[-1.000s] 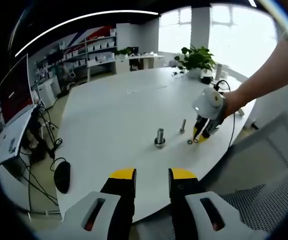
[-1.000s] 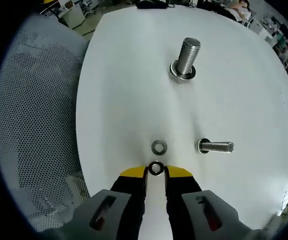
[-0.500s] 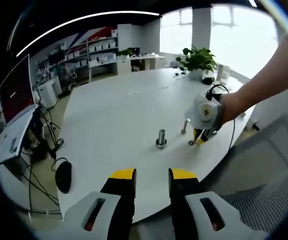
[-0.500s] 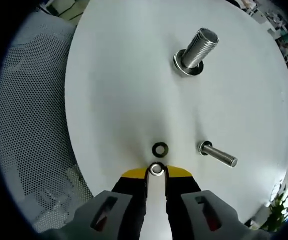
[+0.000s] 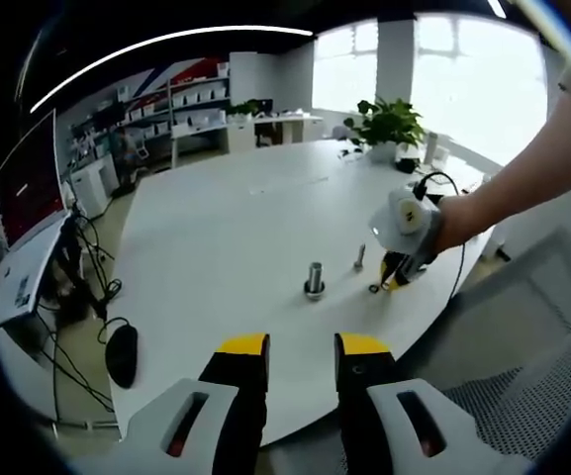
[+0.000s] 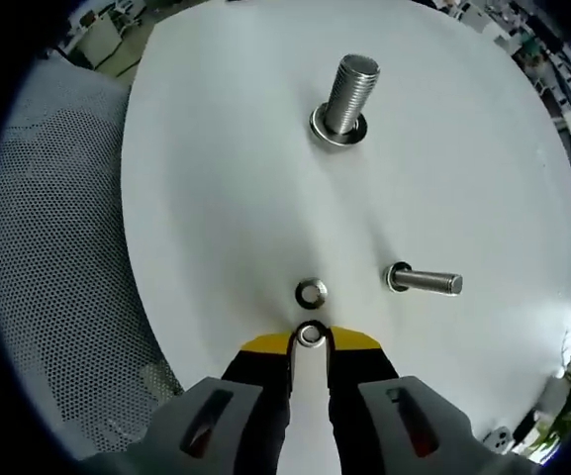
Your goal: Place the washer onto the threaded stud by aligning its center hole with the stud, sliding it down to the base, and recovering from edge contact or off-axis alignment until the washer reaches the visible bottom stop.
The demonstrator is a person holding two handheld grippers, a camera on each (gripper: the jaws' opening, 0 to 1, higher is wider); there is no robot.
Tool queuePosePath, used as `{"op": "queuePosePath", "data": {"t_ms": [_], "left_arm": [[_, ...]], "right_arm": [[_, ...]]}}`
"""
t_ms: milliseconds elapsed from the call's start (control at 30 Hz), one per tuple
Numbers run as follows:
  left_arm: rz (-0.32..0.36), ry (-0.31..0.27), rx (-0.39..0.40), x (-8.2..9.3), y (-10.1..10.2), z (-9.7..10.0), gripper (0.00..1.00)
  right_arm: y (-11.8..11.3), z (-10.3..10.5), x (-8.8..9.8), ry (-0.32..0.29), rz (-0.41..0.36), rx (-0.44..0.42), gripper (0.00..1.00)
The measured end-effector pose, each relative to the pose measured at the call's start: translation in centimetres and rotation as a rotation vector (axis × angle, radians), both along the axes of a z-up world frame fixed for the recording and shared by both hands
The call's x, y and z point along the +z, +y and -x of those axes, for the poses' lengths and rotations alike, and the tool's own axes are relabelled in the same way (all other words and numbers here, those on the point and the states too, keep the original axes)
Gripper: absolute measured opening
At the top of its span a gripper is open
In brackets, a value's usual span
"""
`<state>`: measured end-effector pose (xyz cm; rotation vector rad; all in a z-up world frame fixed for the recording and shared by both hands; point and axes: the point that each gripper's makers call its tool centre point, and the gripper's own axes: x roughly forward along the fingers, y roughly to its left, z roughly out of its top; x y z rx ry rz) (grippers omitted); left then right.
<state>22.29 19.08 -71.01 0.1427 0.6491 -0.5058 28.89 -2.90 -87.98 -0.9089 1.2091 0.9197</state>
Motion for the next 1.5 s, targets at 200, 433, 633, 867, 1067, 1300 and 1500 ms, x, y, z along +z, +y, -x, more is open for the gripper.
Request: {"op": "queuePosePath", "data": {"t_ms": [200, 433, 633, 867, 1067, 1300, 1500], "left_arm": [[0.021, 0.007, -0.002, 0.0, -0.2, 0.1, 0.26], [0.022, -0.011, -0.022, 0.3, -0.5, 0.0, 0.26], [0.034, -0.020, -0.024, 0.5, -0.5, 0.0, 0.26], [0.046, -0.034, -0.035, 0.8, -0.7, -0.2, 0.26], [0.057, -0.027, -0.034, 0.7, -0.8, -0.1, 0.26], [0.070, -0.033, -0.044, 1.0, -1.1, -0.1, 0.26], [0.075, -0.030, -0.060, 1.0, -1.4, 0.0, 0.26]], "right_arm": [[0.1, -0.1, 0.0, -0.001, -0.028, -0.042, 0.15], [-0.2, 0.0, 0.0, -0.026, -0.073, -0.100, 0.15], [-0.1, -0.1, -0.1, -0.024, -0.077, -0.139, 0.15], [-0.1, -0.2, 0.0, -0.025, -0.084, -0.176, 0.14], [-0.3, -0.3, 0.0, -0.036, -0.117, -0.217, 0.14], [-0.3, -0.3, 0.1, -0.050, -0.101, -0.202, 0.13], [-0.6, -0.6, 1.1, -0.059, -0.108, -0.217, 0.13]]}}
